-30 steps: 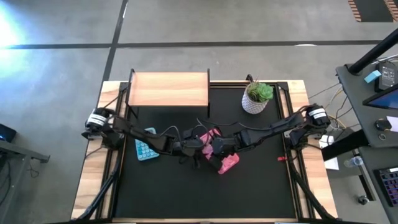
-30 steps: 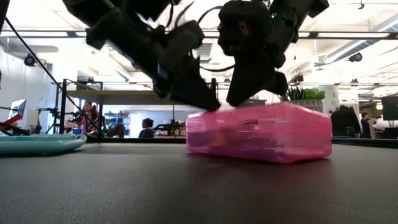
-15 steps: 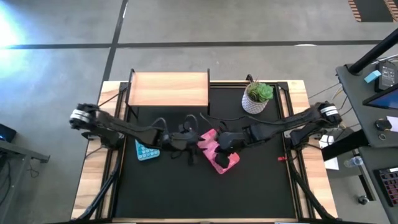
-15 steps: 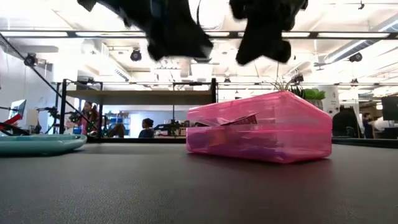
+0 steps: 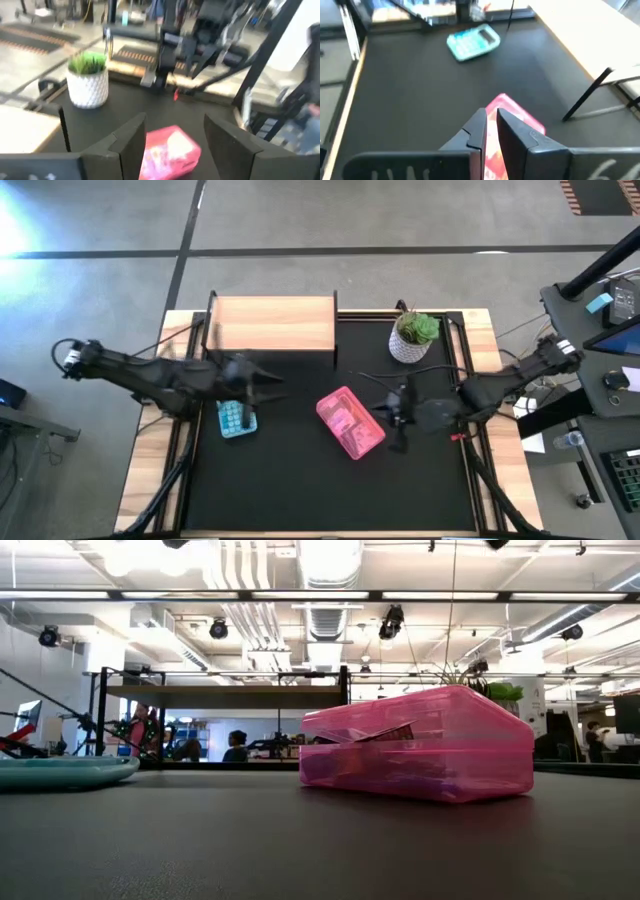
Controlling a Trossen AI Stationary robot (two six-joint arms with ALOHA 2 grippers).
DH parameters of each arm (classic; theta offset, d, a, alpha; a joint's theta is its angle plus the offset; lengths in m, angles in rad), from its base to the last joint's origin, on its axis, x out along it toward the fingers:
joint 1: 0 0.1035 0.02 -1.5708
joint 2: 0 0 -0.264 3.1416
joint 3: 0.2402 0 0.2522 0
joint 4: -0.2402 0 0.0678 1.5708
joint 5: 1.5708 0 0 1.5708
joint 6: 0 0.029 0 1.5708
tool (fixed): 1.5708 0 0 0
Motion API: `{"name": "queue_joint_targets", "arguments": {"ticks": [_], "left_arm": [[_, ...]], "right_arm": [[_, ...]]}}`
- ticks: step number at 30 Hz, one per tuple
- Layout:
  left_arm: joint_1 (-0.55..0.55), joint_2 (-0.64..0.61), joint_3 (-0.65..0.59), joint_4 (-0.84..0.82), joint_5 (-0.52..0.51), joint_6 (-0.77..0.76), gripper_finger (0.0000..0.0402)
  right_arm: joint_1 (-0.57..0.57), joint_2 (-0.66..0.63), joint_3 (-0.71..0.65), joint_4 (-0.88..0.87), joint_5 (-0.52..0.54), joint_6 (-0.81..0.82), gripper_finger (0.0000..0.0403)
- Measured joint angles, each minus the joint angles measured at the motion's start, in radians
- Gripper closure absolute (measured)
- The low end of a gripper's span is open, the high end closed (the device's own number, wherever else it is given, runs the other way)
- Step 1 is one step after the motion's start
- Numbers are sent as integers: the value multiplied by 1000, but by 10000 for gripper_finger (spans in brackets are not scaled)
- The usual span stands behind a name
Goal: Pack school essentials
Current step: Return to Home Position
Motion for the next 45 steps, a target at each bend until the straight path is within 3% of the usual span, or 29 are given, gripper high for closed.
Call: {"name": "queue_joint_targets", "arguments": {"ticks": [3, 8, 15, 31, 45], "left_arm": [[-8, -98, -3, -23, -3, 20, 219], [-16, -208, -7, -88, -8, 83, 219], [-16, -324, -56, -161, -144, 133, 219], [-15, -649, -359, -160, -346, -3, 219], [-15, -874, -636, -106, -461, -138, 219]], "right_arm": [[49, -72, -47, 7, 65, 4, 367], [80, -168, -153, 70, 70, 18, 367], [80, -308, -353, 217, 70, 6, 367], [80, -642, -794, 562, 50, 36, 367], [80, -714, -1023, 770, 50, 168, 367]]}}
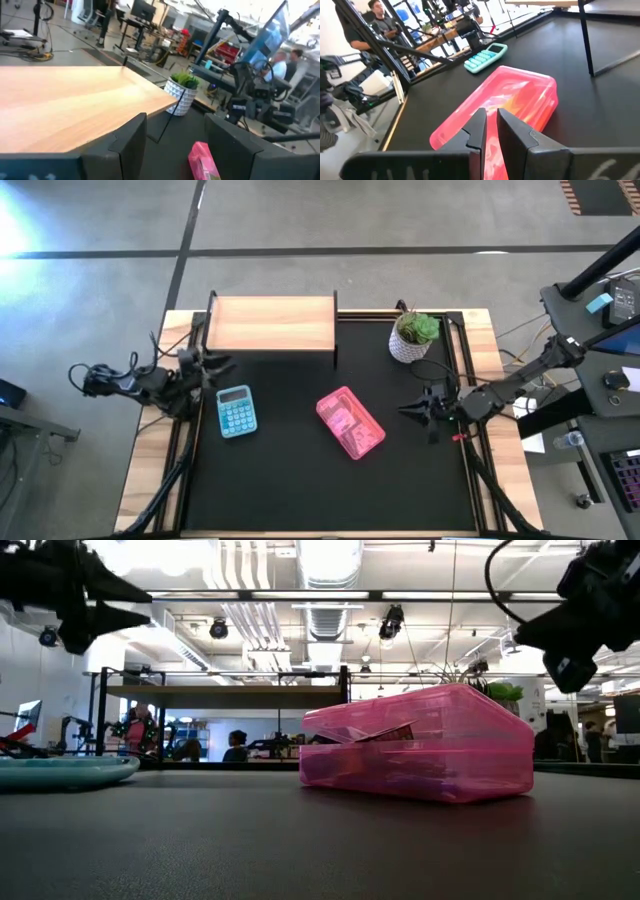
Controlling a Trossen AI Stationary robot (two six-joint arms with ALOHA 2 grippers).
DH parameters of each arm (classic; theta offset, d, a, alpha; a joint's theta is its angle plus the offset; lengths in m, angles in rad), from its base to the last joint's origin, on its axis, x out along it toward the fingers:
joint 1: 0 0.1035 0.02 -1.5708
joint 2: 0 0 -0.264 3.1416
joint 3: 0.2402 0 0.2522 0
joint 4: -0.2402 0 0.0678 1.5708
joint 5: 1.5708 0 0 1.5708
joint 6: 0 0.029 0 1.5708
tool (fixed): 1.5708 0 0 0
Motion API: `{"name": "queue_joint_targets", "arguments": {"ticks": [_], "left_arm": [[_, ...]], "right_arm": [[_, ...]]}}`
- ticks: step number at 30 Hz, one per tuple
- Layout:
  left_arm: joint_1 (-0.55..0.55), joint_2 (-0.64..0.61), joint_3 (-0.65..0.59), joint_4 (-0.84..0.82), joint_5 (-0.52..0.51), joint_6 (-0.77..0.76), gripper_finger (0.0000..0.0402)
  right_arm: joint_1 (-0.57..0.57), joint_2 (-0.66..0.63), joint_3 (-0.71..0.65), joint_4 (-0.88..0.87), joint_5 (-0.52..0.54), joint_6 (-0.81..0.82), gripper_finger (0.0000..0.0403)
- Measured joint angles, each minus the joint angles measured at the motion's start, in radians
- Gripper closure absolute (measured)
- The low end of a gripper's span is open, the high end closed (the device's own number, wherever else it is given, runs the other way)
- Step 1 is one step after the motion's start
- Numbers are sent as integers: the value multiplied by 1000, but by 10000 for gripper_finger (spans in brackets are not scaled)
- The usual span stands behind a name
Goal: Pack school essentials
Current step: Return to Home Position
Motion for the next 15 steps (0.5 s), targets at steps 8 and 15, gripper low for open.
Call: {"name": "queue_joint_targets", "arguments": {"ticks": [8, 15], "left_arm": [[0, -36, -146, 91, -33, -70, 219], [0, -25, -215, 137, -33, -137, 219]], "right_arm": [[0, 0, -79, 92, 12, 85, 367], [0, 0, -79, 89, 101, 75, 367]]}}
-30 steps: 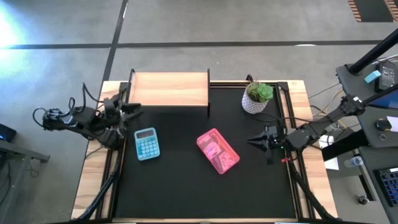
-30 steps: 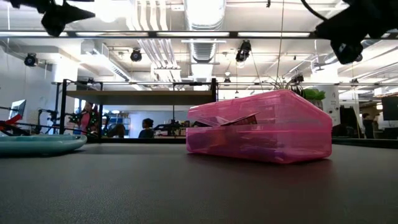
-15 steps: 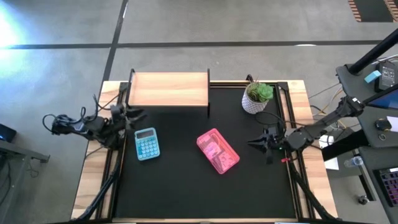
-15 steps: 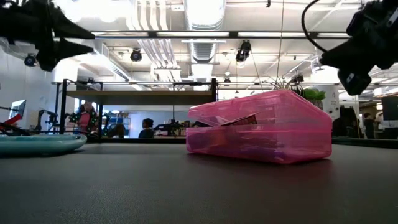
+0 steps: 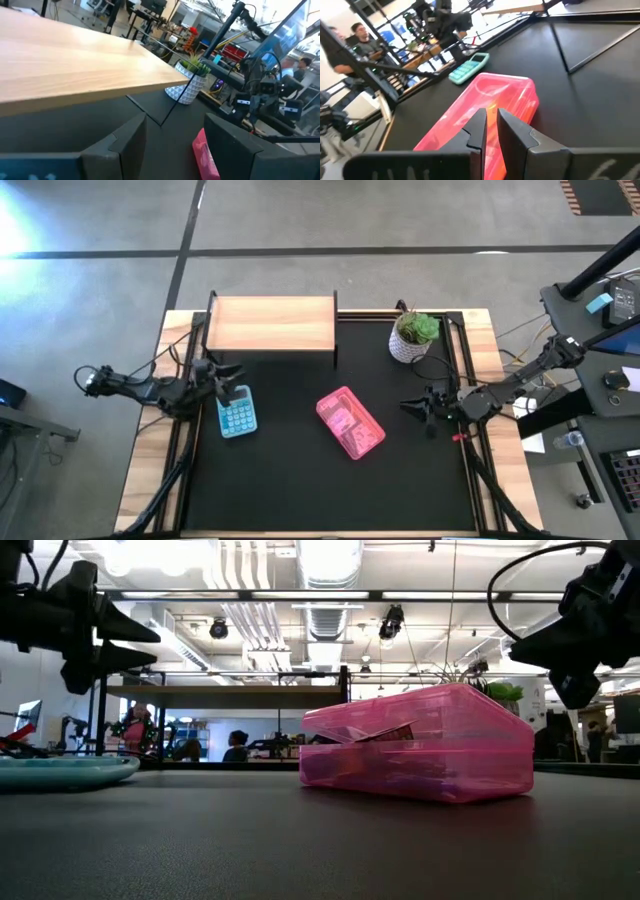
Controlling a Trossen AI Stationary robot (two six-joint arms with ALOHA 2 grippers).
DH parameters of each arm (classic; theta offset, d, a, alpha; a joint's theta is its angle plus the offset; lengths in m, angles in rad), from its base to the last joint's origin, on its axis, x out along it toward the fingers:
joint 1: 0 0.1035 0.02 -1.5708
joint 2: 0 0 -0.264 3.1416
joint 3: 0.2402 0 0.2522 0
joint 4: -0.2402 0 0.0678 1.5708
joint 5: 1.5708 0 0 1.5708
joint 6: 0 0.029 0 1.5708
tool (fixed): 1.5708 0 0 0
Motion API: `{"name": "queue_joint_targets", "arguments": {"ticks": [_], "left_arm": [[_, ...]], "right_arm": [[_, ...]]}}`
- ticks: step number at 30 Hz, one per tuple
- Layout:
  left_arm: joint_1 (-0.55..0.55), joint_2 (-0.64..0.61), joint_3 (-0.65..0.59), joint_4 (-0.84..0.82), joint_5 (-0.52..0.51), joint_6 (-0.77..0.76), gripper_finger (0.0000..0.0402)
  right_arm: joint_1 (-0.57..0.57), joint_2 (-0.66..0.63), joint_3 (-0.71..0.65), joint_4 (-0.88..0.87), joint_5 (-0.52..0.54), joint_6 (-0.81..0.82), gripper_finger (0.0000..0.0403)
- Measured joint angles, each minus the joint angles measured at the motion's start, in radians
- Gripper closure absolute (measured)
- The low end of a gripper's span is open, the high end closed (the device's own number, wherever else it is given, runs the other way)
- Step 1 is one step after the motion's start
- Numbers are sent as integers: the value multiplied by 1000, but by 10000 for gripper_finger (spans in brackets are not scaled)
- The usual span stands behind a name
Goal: Pack school essentials
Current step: Return to Home Position
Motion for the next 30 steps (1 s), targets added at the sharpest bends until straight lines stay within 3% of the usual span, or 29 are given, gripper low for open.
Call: {"name": "queue_joint_targets", "arguments": {"ticks": [7, 30], "left_arm": [[0, 4, -5, 17, -14, 7, 219], [0, 20, -8, 17, -15, -17, 219]], "right_arm": [[0, 1, 0, -1, 88, 20, 367], [0, 1, -1, -23, 82, 54, 367]]}}
